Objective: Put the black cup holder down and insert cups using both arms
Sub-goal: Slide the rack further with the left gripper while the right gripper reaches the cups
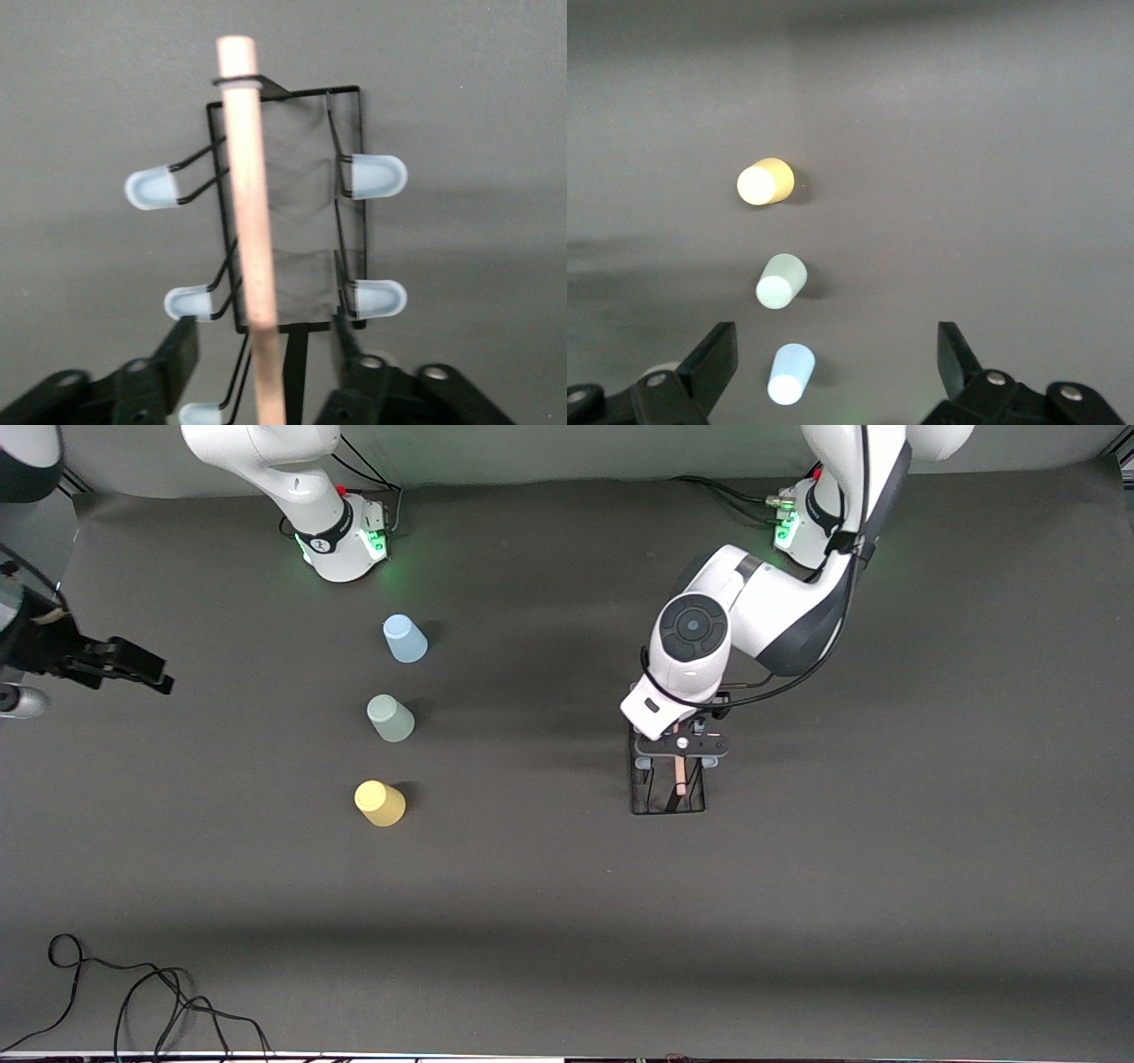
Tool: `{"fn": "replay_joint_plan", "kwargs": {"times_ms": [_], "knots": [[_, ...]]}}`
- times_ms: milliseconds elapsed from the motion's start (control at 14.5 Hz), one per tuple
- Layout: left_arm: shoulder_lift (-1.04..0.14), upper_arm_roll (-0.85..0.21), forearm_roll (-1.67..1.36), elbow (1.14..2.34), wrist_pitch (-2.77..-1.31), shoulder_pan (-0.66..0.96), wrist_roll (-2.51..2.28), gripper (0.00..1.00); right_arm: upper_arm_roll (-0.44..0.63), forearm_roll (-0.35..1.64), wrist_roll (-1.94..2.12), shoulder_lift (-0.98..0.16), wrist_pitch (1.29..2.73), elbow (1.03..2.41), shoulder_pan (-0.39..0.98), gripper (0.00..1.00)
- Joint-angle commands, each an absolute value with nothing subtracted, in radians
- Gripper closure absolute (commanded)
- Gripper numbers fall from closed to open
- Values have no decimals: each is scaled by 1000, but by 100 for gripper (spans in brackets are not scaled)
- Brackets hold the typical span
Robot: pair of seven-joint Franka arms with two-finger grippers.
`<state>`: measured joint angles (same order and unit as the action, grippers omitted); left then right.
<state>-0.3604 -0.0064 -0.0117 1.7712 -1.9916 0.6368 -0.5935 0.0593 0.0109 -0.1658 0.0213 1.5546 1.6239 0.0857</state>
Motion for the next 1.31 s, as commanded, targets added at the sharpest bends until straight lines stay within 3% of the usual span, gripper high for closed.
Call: {"fn": "replay_joint_plan", "kwargs": {"times_ms": [0, 481, 963, 1238], "knots": [[-368, 2, -46, 1759, -1997, 649, -618, 100, 63, -5, -270, 21, 1558, 1649, 158, 0], [-362, 2, -64, 1709, -1987, 647, -624, 100, 63, 5, -333, 104, 1850, 1960, 219, 0], [-390, -2, -112, 1666, -2002, 724, -706, 100, 64, 5, -419, 94, 2146, 2235, 276, 0], [-411, -2, -112, 1663, -2034, 758, -729, 100, 64, 5, -439, 37, 2242, 2302, 302, 0]]}}
